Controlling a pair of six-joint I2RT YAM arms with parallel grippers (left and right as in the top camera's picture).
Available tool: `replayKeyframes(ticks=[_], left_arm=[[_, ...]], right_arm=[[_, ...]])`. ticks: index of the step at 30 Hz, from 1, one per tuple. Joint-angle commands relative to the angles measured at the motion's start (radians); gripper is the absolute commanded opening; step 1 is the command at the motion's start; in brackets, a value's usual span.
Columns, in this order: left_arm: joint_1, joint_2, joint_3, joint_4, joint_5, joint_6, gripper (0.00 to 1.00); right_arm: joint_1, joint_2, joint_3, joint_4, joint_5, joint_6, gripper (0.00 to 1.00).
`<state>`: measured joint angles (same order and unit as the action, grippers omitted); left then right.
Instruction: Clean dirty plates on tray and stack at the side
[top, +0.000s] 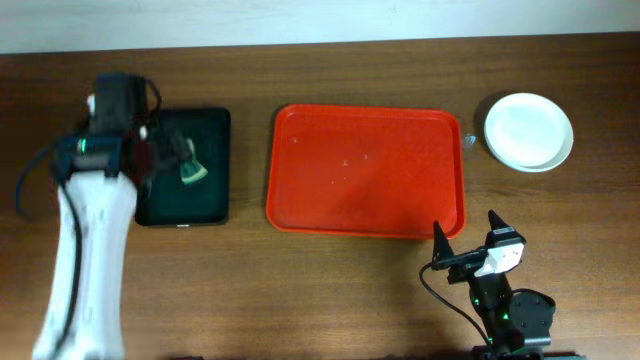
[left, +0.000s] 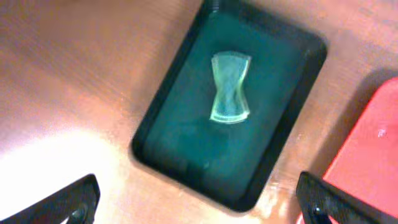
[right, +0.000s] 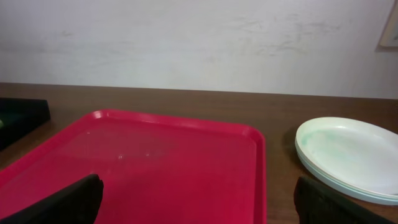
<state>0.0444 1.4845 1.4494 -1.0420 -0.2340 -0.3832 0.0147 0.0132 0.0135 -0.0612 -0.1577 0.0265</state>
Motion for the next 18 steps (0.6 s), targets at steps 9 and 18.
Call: replayKeyframes(ticks=[9, 18], left_arm=[[-0.026, -1.051, -1.027, 0.809, 0.169, 0.225, 0.99], [-0.032, -1.344, -1.372, 1.125, 0.277, 0.225, 0.99]], right_arm=[[0.005, -0.01, -0.008, -0.003, 0.008, 0.008, 0.98], [0.005, -0.01, -0.008, -0.003, 0.008, 0.008, 0.98]])
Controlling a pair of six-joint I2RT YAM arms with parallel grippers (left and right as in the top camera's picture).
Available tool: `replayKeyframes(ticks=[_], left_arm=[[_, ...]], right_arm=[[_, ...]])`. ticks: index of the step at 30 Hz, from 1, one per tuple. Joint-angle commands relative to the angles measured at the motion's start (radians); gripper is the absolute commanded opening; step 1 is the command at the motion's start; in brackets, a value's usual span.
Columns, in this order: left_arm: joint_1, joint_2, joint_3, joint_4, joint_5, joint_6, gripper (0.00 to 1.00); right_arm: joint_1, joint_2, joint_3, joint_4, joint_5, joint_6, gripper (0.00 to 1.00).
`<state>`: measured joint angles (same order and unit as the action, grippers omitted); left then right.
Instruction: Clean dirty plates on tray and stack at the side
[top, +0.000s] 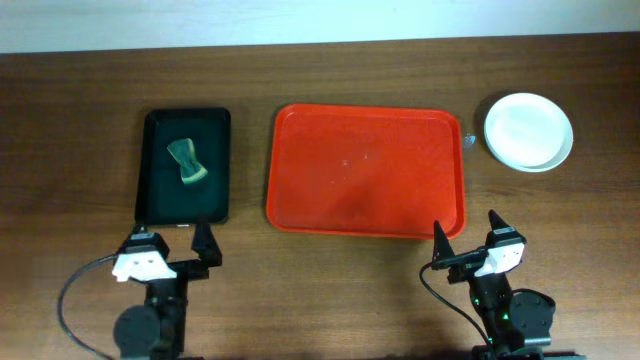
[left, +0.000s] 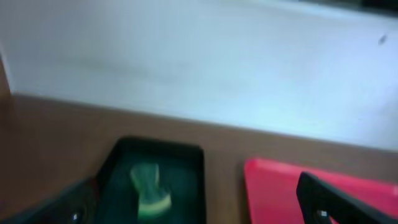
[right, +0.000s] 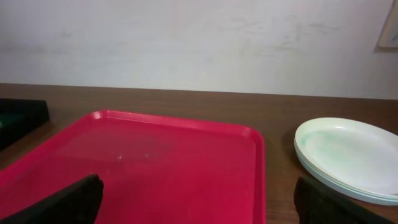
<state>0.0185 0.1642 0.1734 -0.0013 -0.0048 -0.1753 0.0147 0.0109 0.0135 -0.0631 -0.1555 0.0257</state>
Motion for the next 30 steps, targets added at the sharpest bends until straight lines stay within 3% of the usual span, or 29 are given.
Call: replayKeyframes(ticks=[1, 3, 9, 12, 17, 21, 27, 30], left_arm=[[-0.006, -0.035, -0.127, 0.124, 0.058, 0.017, 0.99], [-0.006, -0.063, -0.166, 0.163, 0.086, 0.018, 0.99], [-0.029, -0.16, -0.165, 0.051, 0.094, 0.125, 0.99], [-0.029, -0.159, -0.165, -0.082, 0.019, 0.124, 0.99], [-0.034, -0.159, -0.165, -0.083, -0.01, 0.132, 0.99], [-0.078, -0.159, -0.165, -0.083, -0.019, 0.264, 0.99], [-0.079, -0.159, -0.165, -0.084, -0.019, 0.235, 0.99], [-0.079, -0.159, -0.165, -0.079, -0.077, 0.145, 0.99]], right_arm=[[0.005, -0.007, -0.008, -0.002, 0.006, 0.008, 0.98], [0.005, -0.007, -0.008, -0.002, 0.006, 0.008, 0.98], [0.005, -0.007, -0.008, -0.002, 0.006, 0.008, 0.98], [0.005, -0.007, -0.008, -0.002, 0.006, 0.008, 0.98], [0.005, -0.007, -0.008, -0.002, 0.006, 0.008, 0.99], [0.005, -0.007, -0.008, -0.002, 0.006, 0.008, 0.98], [0.005, -0.007, -0.008, -0.002, 0.006, 0.008, 0.98], [0.005, -0.007, -0.008, -0.002, 0.006, 0.008, 0.98]])
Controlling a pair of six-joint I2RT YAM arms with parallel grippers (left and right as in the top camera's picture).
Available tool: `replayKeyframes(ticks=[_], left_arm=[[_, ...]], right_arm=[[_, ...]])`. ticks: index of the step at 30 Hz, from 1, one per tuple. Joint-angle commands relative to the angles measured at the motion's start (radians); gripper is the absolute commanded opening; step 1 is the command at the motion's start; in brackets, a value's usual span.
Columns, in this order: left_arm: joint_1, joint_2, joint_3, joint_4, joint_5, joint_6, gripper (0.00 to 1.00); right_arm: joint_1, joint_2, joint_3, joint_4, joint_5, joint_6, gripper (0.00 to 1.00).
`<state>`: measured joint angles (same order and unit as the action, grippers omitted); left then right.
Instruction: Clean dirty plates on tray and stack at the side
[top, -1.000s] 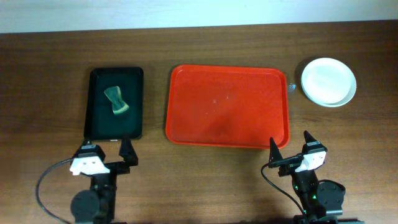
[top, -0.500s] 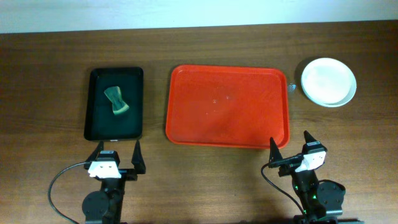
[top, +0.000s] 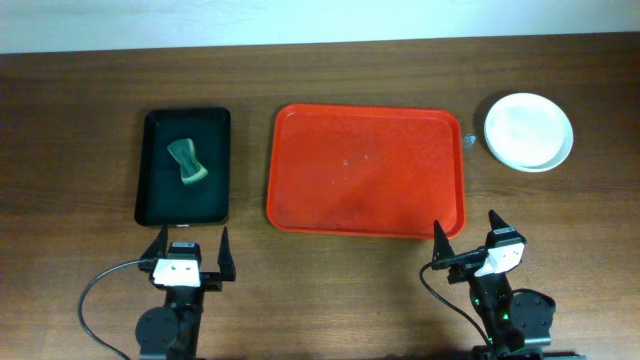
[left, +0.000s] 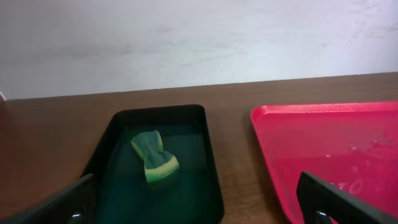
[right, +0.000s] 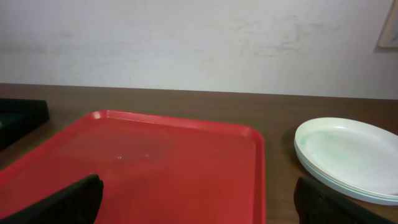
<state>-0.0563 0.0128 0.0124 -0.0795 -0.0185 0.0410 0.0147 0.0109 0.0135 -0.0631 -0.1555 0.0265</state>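
Observation:
The red tray (top: 366, 170) lies mid-table with no plate on it, only a few specks. White plates (top: 528, 131) sit stacked at the far right, also in the right wrist view as plates (right: 348, 155). A green sponge (top: 187, 162) rests in the black tray (top: 150, 196); the left wrist view shows the sponge (left: 154, 158) there too. My left gripper (top: 189, 253) is parked open at the table's front edge, below the black tray. My right gripper (top: 467, 240) is parked open near the front edge, below the red tray's right corner. Both hold nothing.
A small pale speck (top: 470, 140) lies between the red tray and the plates. A white wall (right: 199, 43) runs behind the table's far edge. Cables trail from both arm bases at the front.
My left gripper has shifted slightly right at the front edge and now faces the black tray squarely. The right arm, sponge and plates have not moved.
My left gripper was open high over the black tray with the sponge lying in it. Then the left arm was back at the front edge, open. Now it sits parked there, level. The right arm stayed parked throughout.

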Motion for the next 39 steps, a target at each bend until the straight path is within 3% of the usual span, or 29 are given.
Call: replayKeyframes(ticks=[1, 39], left_arm=[[-0.005, -0.008, -0.004, 0.003, -0.099, -0.093, 0.99], [-0.005, -0.008, -0.004, 0.01, -0.125, -0.09, 0.99]], right_arm=[[0.005, -0.007, -0.008, -0.002, 0.006, 0.008, 0.98], [0.005, -0.007, -0.008, -0.002, 0.006, 0.008, 0.98]])
